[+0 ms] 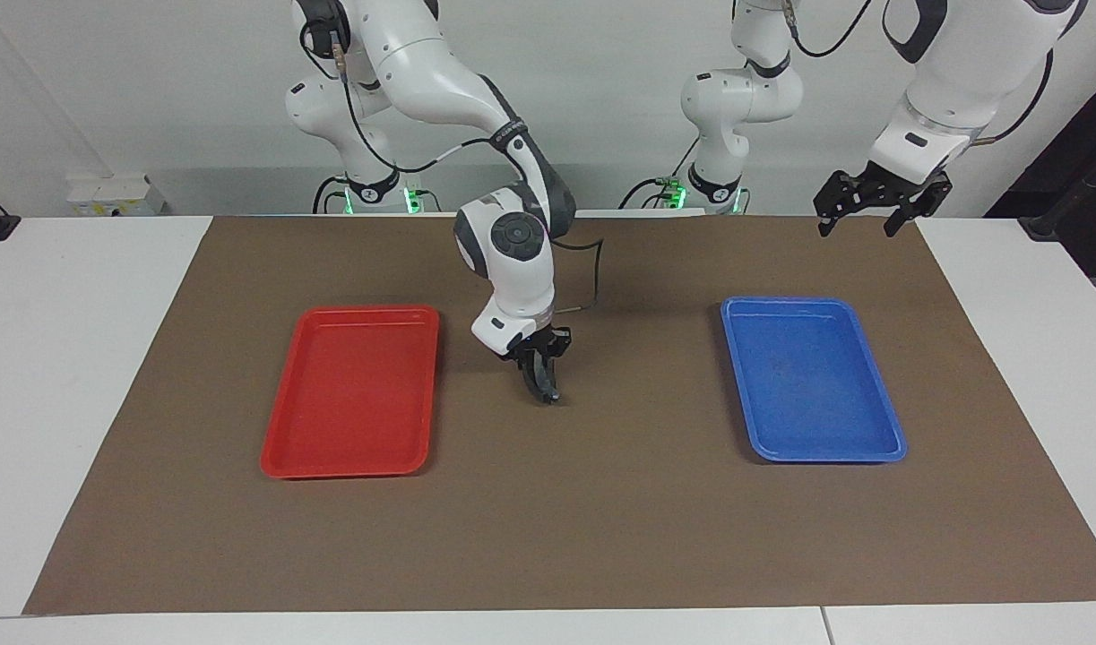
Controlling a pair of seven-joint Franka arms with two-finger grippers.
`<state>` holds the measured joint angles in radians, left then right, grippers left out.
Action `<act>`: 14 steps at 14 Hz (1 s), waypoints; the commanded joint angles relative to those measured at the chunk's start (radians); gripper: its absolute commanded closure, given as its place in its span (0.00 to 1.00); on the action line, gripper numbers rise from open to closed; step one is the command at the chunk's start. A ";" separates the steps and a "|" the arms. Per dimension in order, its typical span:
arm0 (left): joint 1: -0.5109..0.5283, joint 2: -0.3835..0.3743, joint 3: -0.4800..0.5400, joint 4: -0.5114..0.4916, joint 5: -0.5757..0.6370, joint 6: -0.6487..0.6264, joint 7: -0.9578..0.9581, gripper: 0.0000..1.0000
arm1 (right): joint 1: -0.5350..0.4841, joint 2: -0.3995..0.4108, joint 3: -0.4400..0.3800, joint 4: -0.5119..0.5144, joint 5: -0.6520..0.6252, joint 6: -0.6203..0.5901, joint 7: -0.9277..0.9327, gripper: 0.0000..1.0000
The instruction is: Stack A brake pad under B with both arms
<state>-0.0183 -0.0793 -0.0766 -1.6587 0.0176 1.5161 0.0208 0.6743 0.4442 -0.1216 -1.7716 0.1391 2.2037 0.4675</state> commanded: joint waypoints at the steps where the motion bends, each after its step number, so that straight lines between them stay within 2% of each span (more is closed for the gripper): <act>1: -0.009 -0.025 0.014 -0.027 -0.013 -0.008 0.016 0.00 | -0.004 -0.004 0.007 -0.011 0.017 0.025 -0.004 1.00; 14: -0.009 -0.027 0.012 -0.038 -0.014 -0.008 0.014 0.00 | -0.004 -0.007 0.011 -0.040 0.019 0.056 -0.004 0.98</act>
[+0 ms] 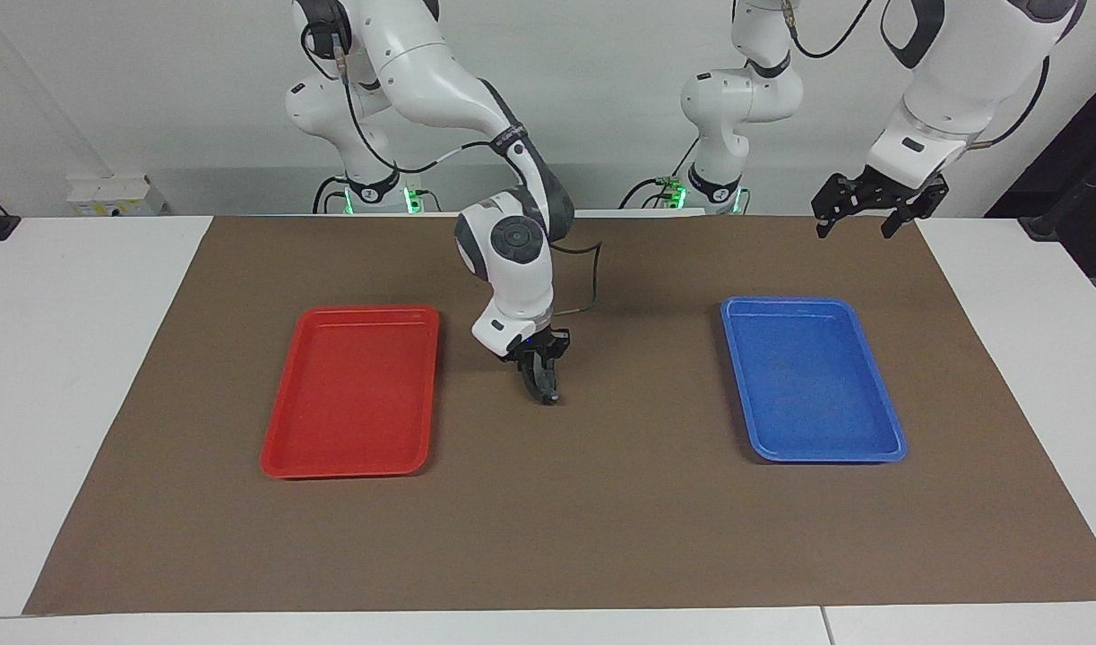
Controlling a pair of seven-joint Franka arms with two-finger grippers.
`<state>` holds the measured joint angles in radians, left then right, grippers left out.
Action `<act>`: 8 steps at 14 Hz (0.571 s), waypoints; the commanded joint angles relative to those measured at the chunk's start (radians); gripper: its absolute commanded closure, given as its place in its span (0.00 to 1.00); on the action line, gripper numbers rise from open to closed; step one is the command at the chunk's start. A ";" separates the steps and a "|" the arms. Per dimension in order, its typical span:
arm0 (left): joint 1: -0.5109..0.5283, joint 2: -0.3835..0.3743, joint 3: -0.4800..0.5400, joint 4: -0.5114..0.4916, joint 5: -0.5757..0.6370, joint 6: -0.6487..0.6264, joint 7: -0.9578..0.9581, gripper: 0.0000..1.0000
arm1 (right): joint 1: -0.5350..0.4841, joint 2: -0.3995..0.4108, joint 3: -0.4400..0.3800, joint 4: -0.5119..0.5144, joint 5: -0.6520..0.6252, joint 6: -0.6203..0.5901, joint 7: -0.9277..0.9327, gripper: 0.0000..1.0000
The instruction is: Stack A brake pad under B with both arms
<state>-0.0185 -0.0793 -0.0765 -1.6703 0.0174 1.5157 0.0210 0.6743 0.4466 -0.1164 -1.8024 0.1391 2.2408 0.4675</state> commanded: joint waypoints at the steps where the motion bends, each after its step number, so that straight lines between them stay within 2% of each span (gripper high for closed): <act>1: -0.009 -0.027 0.012 -0.026 -0.013 -0.008 0.016 0.00 | -0.004 -0.009 0.006 -0.009 0.020 0.017 -0.004 0.89; 2: -0.009 -0.027 0.012 -0.026 -0.014 -0.008 0.014 0.00 | -0.005 -0.009 0.006 -0.009 0.020 0.017 -0.004 0.62; 3: -0.009 -0.027 0.012 -0.026 -0.014 -0.008 0.016 0.00 | -0.004 -0.009 0.006 -0.009 0.020 0.017 -0.003 0.14; 4: -0.009 -0.027 0.012 -0.026 -0.014 -0.008 0.016 0.00 | -0.002 -0.009 0.007 -0.008 0.019 0.019 -0.003 0.00; 8: -0.009 -0.027 0.012 -0.026 -0.014 -0.006 0.016 0.00 | -0.007 -0.020 0.006 0.041 0.007 -0.021 -0.003 0.00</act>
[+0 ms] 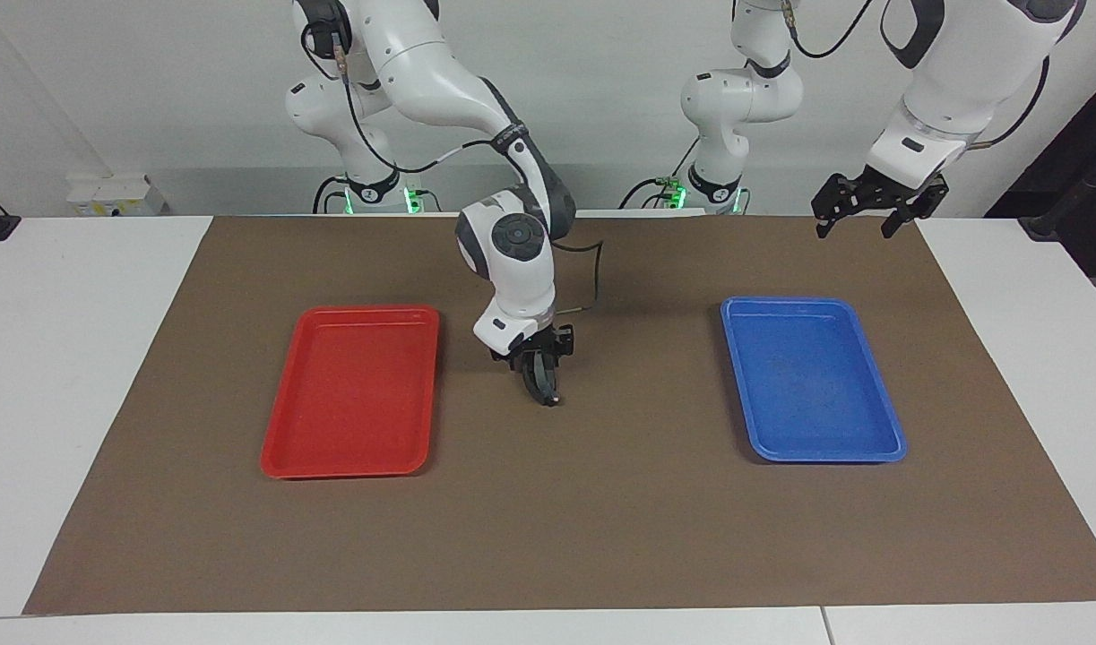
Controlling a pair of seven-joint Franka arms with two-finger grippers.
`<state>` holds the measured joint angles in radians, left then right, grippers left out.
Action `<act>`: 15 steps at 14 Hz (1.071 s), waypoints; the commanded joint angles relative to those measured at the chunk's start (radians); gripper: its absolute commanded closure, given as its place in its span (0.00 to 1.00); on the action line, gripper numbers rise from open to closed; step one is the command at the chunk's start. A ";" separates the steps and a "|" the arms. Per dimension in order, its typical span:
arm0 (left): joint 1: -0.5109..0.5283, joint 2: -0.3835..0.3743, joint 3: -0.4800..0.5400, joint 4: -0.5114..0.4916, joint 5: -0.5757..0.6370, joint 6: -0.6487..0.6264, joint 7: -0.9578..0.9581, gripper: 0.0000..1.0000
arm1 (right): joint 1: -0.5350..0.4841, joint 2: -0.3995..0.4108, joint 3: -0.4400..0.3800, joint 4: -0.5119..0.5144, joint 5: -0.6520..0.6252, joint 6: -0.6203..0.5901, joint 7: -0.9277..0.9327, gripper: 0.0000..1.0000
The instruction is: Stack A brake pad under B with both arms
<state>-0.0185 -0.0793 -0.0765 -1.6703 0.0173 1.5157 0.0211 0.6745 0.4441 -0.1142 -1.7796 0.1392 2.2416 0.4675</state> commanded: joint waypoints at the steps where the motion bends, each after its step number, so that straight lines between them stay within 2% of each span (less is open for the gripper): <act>1: -0.009 -0.027 0.012 -0.026 -0.013 -0.006 0.016 0.00 | -0.019 -0.045 -0.001 0.023 0.005 -0.051 -0.003 0.00; 5: -0.009 -0.028 0.011 -0.026 -0.014 -0.005 0.014 0.00 | -0.128 -0.184 -0.005 0.023 -0.044 -0.198 -0.021 0.00; 9: -0.011 -0.028 0.001 -0.026 -0.014 0.000 0.008 0.00 | -0.289 -0.312 -0.007 0.023 -0.052 -0.383 -0.162 0.00; 15: -0.011 -0.028 -0.008 -0.026 -0.014 0.006 0.010 0.00 | -0.441 -0.453 -0.009 0.025 -0.154 -0.618 -0.328 0.00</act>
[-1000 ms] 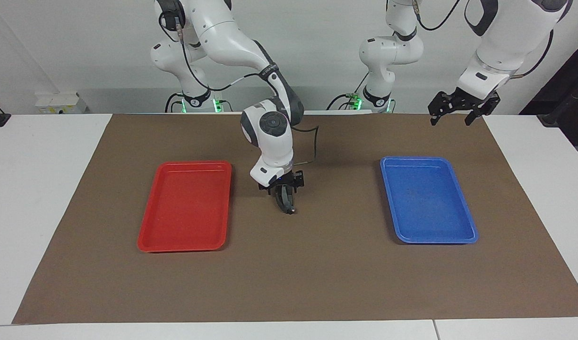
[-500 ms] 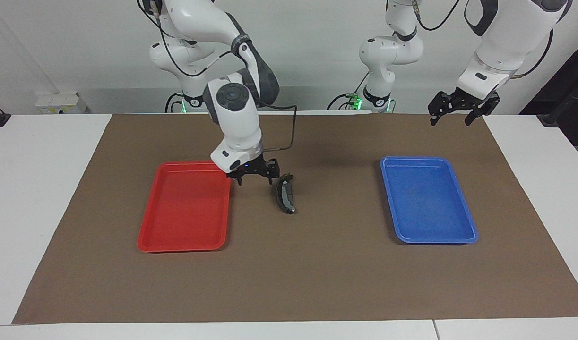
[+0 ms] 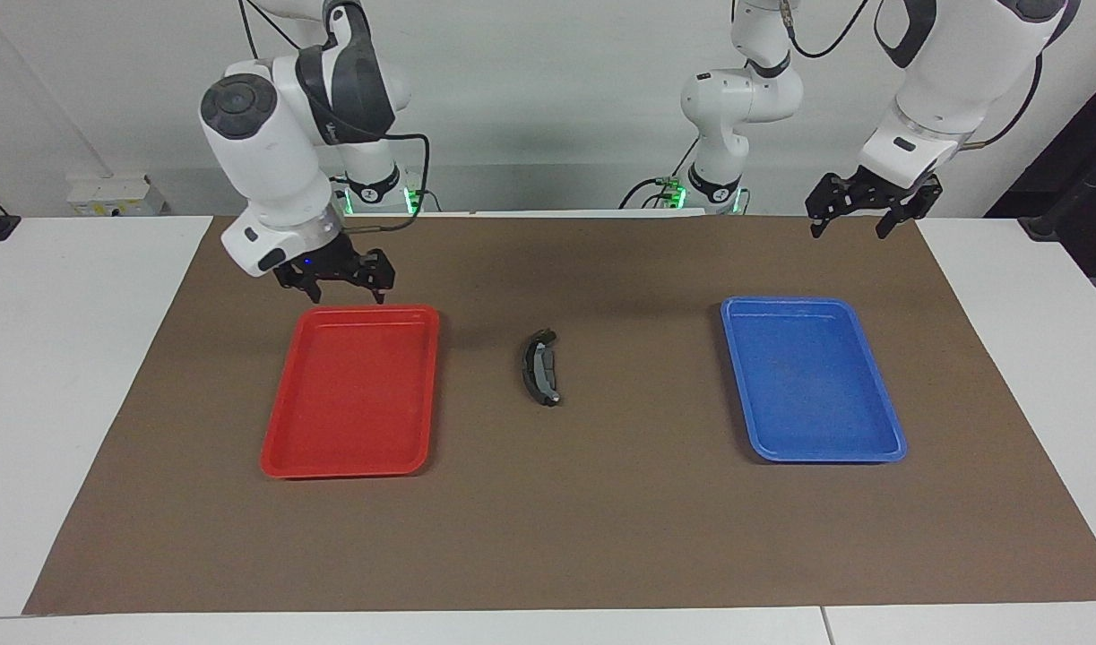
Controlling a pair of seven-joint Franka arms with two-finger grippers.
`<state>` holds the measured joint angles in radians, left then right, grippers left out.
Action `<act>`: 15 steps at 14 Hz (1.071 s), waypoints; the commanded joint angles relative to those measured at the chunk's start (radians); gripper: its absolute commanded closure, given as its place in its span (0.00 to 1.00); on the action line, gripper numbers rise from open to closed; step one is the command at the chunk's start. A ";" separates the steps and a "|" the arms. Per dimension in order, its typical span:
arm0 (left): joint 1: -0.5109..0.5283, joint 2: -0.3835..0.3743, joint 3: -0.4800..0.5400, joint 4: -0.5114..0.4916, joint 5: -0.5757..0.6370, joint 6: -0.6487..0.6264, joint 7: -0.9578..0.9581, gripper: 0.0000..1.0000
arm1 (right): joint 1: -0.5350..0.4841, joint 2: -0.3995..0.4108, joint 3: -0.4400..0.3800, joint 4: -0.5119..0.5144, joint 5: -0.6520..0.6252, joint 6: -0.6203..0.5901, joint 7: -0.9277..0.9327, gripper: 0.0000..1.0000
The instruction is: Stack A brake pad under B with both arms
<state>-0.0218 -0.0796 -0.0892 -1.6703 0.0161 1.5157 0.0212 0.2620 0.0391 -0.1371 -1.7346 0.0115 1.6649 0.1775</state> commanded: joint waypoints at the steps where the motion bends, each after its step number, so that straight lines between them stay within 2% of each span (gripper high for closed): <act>1: -0.007 -0.026 0.002 -0.026 -0.013 0.009 0.011 0.00 | -0.050 -0.054 0.013 -0.007 -0.031 -0.059 -0.058 0.00; 3: -0.007 -0.028 -0.004 -0.026 -0.013 0.018 0.011 0.00 | -0.104 -0.038 0.008 0.050 -0.028 -0.118 -0.134 0.00; 5: -0.006 -0.028 -0.004 -0.031 -0.013 0.061 0.011 0.00 | -0.128 -0.039 0.007 0.061 -0.031 -0.162 -0.157 0.00; 9: -0.006 -0.028 0.003 -0.043 -0.013 0.103 0.016 0.00 | -0.213 -0.036 0.072 0.069 -0.031 -0.169 -0.159 0.00; 15: -0.006 -0.028 0.008 -0.043 -0.013 0.097 0.016 0.00 | -0.240 -0.044 0.077 0.072 -0.031 -0.168 -0.161 0.00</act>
<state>-0.0217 -0.0799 -0.0952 -1.6802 0.0153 1.5919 0.0213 0.0560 -0.0069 -0.0750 -1.6767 -0.0077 1.5106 0.0363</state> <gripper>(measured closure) 0.000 0.000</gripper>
